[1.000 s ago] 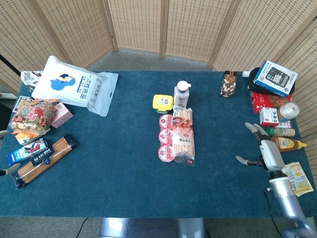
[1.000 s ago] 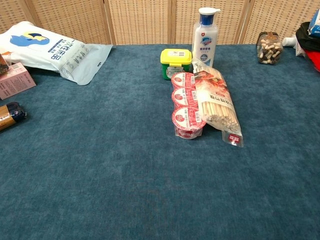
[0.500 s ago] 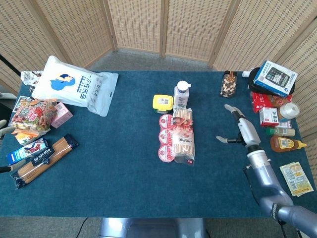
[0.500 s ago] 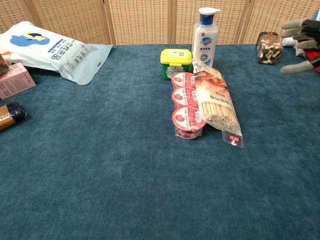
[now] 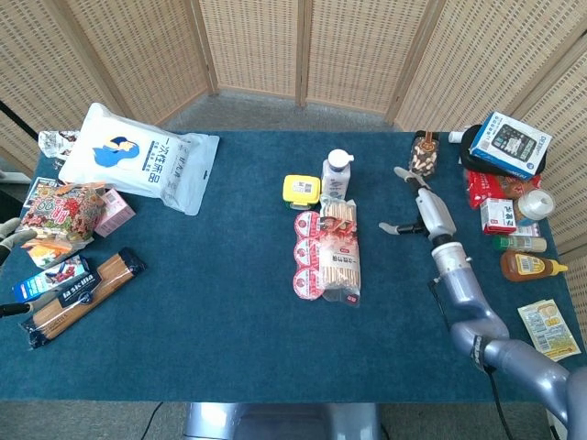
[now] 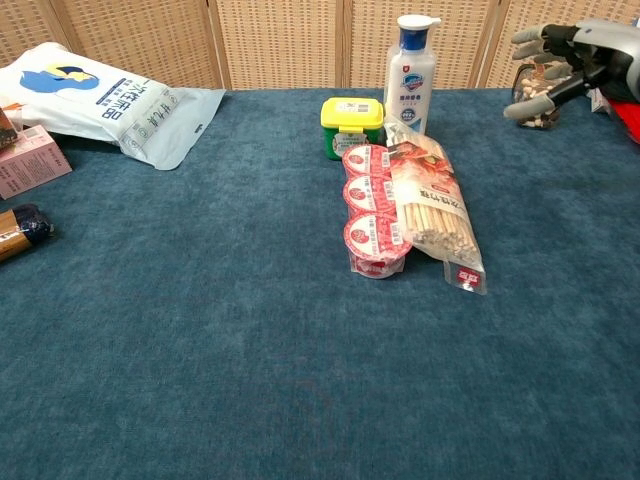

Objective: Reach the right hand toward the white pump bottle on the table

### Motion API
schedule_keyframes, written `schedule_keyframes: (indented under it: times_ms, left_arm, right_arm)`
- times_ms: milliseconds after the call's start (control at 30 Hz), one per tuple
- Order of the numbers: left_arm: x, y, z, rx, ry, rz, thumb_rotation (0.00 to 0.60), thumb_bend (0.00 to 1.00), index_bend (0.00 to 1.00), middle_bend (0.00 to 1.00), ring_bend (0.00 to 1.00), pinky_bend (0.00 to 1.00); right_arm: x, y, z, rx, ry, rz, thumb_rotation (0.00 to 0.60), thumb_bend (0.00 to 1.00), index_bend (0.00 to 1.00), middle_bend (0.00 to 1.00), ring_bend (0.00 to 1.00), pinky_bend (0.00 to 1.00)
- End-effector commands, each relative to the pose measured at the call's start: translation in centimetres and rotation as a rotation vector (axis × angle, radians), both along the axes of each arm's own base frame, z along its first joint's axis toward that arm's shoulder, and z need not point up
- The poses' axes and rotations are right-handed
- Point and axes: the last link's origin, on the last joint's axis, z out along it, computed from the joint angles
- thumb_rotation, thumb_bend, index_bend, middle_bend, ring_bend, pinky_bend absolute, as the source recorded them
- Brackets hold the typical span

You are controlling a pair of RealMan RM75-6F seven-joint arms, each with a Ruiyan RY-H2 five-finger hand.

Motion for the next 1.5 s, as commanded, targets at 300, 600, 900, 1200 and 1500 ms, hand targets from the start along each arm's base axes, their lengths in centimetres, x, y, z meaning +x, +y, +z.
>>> schedule_keyframes:
  times_ms: [300,600,900,1200,1500]
  left_arm:
    - [0.6,-0.1,-0.4,0.017,0.022,0.023,0.6,0.0,0.21,0.0,0.0,0.0]
    - [0.8,0.0,-0.5,0.02,0.029,0.027,0.6,0.0,0.22,0.0,0.0,0.0]
    - [0.1,0.5,-0.7,0.019,0.034,0.057,0.6,0.0,0.22,0.0,0.0,0.0]
    - [-0.1,0.6,-0.4,0.032,0.043,0.066,0.6,0.0,0.22,0.0,0.0,0.0]
    - [-0.5,1.1,-0.5,0.035,0.045,0.082,0.6,0.0,0.22,0.0,0.0,0.0]
  right_arm:
    - [1.8,-4.4,-0.2,0.015,-0.053,-0.058,0.6,0.03,0.0,0.0,0.0,0.0]
    - [3.2,-5.8,-1.9,0.061,-0.089,-0.093,0.6,0.03,0.0,0.0,0.0,0.0]
    - [5.1,-6.7,-3.2,0.084,-0.129,-0.09,0.6,0.03,0.0,0.0,0.0,0.0]
    - [6.6,-7.3,-4.8,0.121,-0.178,-0.112,0.6,0.03,0.0,0.0,0.0,0.0]
    - [7.4,-7.9,-5.4,0.075,-0.325,-0.159,0.6,0.0,0.24,0.58,0.55,0.38]
